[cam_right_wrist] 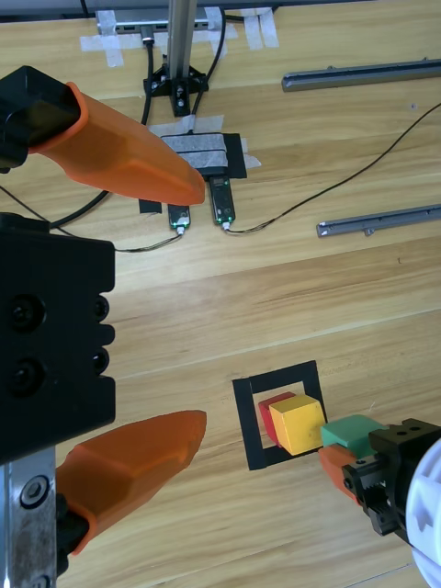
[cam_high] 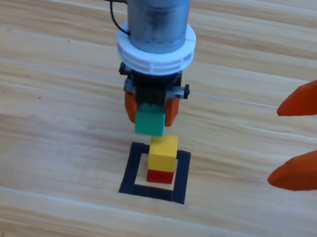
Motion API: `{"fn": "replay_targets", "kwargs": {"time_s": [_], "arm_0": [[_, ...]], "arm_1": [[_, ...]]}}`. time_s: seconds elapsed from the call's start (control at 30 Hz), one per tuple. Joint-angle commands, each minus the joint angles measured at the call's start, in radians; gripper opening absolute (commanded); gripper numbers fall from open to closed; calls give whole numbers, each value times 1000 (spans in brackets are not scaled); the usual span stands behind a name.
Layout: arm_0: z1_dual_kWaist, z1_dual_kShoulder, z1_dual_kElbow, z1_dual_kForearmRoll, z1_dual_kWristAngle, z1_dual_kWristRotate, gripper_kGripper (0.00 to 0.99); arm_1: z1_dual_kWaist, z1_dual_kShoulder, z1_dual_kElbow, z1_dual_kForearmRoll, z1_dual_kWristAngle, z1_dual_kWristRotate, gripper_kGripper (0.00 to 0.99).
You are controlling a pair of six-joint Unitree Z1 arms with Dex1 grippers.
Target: Stack the blocks in the rectangular block: red at the bottom, yellow in the middle, green on top
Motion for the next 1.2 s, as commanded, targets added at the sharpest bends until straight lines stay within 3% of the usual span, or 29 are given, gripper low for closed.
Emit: {"fn": "replay_targets", "kwargs": {"time_s": [0.03, 1.2], "arm_0": [[-41, 65, -13, 4, 15, -14, 0], [-68, 98, -41, 4, 29, -28, 0]], "arm_1": [[32, 35, 34, -38, -15, 5, 985], [32, 44, 32, -38, -15, 5, 985]]}}
